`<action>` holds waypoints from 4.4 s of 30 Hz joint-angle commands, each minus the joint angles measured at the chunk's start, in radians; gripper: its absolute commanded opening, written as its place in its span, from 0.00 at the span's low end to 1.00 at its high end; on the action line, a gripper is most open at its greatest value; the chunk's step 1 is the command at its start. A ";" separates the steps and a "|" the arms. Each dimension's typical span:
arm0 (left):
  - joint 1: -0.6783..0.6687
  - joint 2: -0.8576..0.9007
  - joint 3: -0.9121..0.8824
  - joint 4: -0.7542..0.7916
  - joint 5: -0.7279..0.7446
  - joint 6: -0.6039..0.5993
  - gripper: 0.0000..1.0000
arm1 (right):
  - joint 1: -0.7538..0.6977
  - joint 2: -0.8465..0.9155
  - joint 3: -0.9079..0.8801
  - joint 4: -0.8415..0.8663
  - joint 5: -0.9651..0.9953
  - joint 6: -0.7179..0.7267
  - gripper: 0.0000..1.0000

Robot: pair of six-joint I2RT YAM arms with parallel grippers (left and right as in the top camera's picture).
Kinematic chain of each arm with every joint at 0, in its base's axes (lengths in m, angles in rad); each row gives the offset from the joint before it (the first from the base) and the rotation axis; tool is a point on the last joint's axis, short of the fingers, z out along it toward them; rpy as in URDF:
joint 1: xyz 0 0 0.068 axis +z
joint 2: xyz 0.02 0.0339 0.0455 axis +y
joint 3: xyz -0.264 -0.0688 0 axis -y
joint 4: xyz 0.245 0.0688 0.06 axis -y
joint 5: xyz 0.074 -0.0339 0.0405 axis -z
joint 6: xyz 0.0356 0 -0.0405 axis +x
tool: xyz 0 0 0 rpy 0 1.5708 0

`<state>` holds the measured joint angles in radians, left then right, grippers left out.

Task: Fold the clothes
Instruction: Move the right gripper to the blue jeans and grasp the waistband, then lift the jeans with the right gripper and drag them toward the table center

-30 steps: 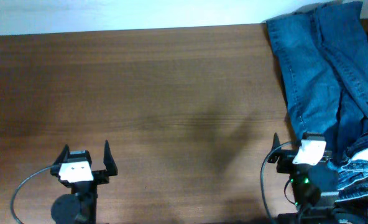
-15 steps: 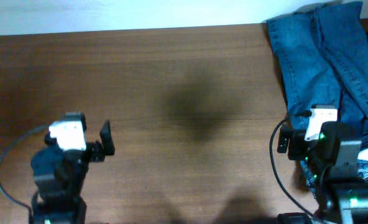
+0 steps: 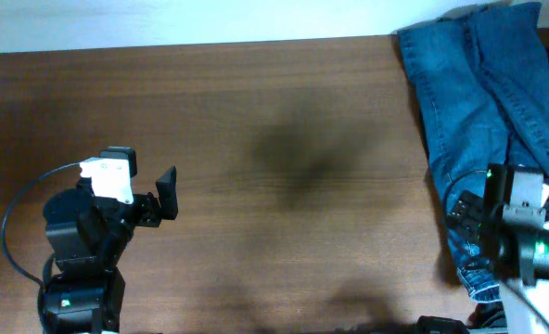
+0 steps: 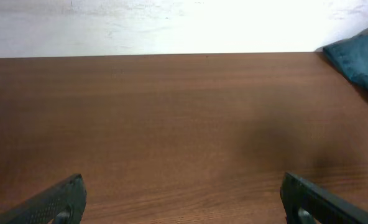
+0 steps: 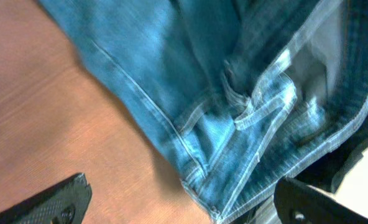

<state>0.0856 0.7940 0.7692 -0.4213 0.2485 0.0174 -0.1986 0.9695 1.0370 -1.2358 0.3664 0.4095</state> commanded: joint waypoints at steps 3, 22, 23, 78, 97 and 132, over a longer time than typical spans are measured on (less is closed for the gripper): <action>0.004 -0.001 0.023 0.002 0.018 -0.006 0.99 | -0.122 0.100 0.016 -0.003 -0.017 0.134 0.99; 0.004 0.102 0.023 0.025 0.018 -0.007 0.99 | -0.365 0.385 0.016 0.027 -0.127 -0.018 0.99; 0.004 0.106 0.023 0.029 0.018 -0.006 0.99 | -0.365 0.385 0.016 0.008 -0.138 -0.021 0.99; 0.004 0.140 0.023 0.099 0.018 -0.006 1.00 | -0.346 0.328 -0.281 0.270 -0.402 0.035 0.04; 0.004 0.140 0.023 0.172 0.018 -0.006 1.00 | 0.484 0.296 0.441 0.532 -0.573 -0.196 0.04; 0.004 0.147 0.023 0.143 0.022 -0.007 0.99 | 0.415 0.675 0.412 0.196 -0.566 -0.694 1.00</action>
<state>0.0853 0.9337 0.7719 -0.2798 0.2554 0.0170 0.2081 1.5982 1.4662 -1.0470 -0.1688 -0.1631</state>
